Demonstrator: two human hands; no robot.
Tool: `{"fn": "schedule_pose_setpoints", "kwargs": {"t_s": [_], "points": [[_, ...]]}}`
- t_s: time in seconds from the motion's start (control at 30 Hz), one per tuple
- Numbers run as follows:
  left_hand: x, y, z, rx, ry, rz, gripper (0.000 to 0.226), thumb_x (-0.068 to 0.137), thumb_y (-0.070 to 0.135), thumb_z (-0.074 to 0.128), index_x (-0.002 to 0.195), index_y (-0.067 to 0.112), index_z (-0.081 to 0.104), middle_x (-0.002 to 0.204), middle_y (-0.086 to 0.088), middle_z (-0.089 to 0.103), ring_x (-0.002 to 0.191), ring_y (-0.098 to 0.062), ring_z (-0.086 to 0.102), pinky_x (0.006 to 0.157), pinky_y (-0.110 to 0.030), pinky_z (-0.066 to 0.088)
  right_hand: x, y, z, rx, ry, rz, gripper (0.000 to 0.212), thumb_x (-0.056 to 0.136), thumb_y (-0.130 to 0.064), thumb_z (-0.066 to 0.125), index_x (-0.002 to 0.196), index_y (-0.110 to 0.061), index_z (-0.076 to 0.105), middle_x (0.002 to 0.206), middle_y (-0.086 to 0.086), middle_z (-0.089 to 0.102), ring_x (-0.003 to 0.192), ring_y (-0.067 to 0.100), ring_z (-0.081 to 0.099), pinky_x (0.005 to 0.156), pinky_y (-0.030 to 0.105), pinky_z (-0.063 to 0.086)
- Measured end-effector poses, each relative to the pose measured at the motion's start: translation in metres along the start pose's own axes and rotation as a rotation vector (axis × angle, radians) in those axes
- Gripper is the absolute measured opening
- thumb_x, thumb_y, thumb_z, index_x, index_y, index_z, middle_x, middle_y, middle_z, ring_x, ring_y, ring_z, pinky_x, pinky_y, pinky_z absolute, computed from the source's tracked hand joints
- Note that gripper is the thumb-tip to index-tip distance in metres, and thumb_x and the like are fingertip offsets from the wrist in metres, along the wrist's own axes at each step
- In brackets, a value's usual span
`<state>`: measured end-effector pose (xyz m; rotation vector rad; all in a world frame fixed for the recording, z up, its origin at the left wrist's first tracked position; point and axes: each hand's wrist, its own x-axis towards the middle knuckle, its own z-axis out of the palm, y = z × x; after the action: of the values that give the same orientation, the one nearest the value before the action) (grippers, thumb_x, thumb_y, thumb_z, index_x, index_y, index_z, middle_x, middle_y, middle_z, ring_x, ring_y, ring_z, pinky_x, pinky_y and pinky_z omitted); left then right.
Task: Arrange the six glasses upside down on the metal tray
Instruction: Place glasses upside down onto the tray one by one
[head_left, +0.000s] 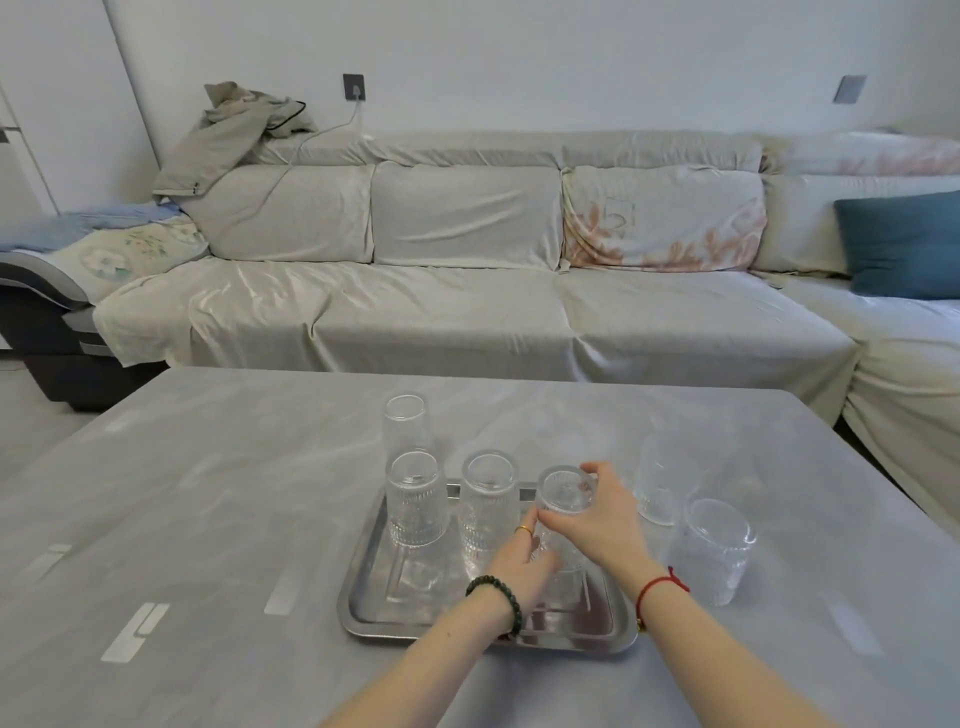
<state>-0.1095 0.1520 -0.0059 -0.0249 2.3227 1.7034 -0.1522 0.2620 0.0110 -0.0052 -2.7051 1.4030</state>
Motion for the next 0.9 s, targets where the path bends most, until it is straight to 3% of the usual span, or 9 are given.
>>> {"fn": "schedule_pose_setpoints", "kwargs": {"t_s": [0.07,0.2,0.3,0.37,0.57,0.7,0.77,0.83,0.9], "points": [[0.004,-0.003,0.000,-0.017,-0.012,-0.017,0.071,0.086,0.009,0.040,0.142,0.025,0.001,0.151,-0.011,0.022,0.132,-0.017,0.035,0.098,-0.031,0.044,0.005,0.001,0.004,0.008,0.015,-0.010,0.077,0.062,-0.032,0.079,0.125,-0.016,0.038,0.125,0.007,0.054,0.114,0.022,0.051,0.092,0.033,0.043],[0.014,-0.005,0.002,-0.054,-0.023,-0.035,0.075,0.085,0.010,0.043,0.142,0.029,-0.001,0.152,-0.007,0.022,0.082,0.010,0.048,0.071,-0.015,0.044,0.010,0.008,0.009,0.070,0.044,-0.023,0.077,0.065,-0.028,0.078,0.127,-0.015,0.034,0.129,0.007,0.049,0.117,0.023,0.046,0.095,0.033,0.040],[0.017,-0.002,0.006,-0.106,-0.035,-0.053,0.077,0.085,0.007,0.044,0.142,0.030,-0.003,0.151,-0.010,0.021,0.119,-0.019,0.050,0.053,-0.007,0.044,0.010,0.015,0.013,0.125,0.057,0.001,0.077,0.067,-0.027,0.078,0.129,-0.016,0.032,0.132,0.009,0.046,0.121,0.024,0.043,0.101,0.037,0.038],[0.017,0.002,0.008,-0.119,-0.024,-0.064,0.078,0.085,0.004,0.044,0.142,0.028,-0.003,0.151,-0.012,0.022,0.130,-0.030,0.040,0.062,-0.012,0.051,0.009,0.017,0.015,0.153,0.061,0.021,0.079,0.068,-0.026,0.078,0.130,-0.015,0.031,0.133,0.009,0.045,0.122,0.025,0.042,0.103,0.039,0.037],[0.004,0.003,-0.008,-0.133,0.008,0.045,0.065,0.088,0.010,0.046,0.142,0.017,0.011,0.150,-0.005,0.026,0.135,-0.012,0.030,0.105,-0.025,0.035,0.008,0.010,0.013,0.154,0.038,0.007,0.080,0.072,-0.025,0.074,0.135,-0.014,0.027,0.142,0.008,0.037,0.129,0.023,0.036,0.106,0.037,0.032],[-0.005,0.022,-0.069,-0.260,0.106,0.241,0.034,0.089,0.003,0.047,0.123,0.003,0.048,0.098,0.004,0.070,0.091,-0.002,0.064,0.082,-0.013,0.050,0.016,-0.005,0.002,0.095,0.076,-0.103,0.071,0.074,-0.024,0.072,0.132,-0.014,0.033,0.140,0.006,0.039,0.129,0.021,0.037,0.106,0.035,0.031],[0.003,0.031,-0.113,-0.272,0.219,0.301,0.026,0.088,0.001,0.047,0.112,0.002,0.056,0.064,0.012,0.073,0.066,0.003,0.066,0.068,-0.011,0.053,0.021,-0.013,-0.002,0.086,0.069,-0.120,0.066,0.074,-0.023,0.072,0.130,-0.014,0.036,0.138,0.007,0.042,0.128,0.022,0.038,0.106,0.037,0.032],[0.017,0.037,-0.155,-0.232,0.367,0.310,0.024,0.087,0.002,0.049,0.110,-0.001,0.056,0.059,0.014,0.071,0.061,0.002,0.064,0.063,-0.008,0.050,0.025,-0.017,-0.004,0.071,0.049,-0.122,0.065,0.075,-0.024,0.072,0.129,-0.015,0.038,0.137,0.008,0.043,0.127,0.023,0.039,0.104,0.037,0.033],[0.036,0.036,-0.188,-0.117,0.512,0.262,0.031,0.085,0.008,0.055,0.115,0.001,0.054,0.081,0.006,0.071,0.077,-0.006,0.063,0.066,-0.007,0.048,0.027,-0.018,-0.004,0.069,0.029,-0.109,0.065,0.075,-0.025,0.072,0.129,-0.016,0.038,0.138,0.008,0.043,0.127,0.023,0.039,0.104,0.038,0.034]]}}
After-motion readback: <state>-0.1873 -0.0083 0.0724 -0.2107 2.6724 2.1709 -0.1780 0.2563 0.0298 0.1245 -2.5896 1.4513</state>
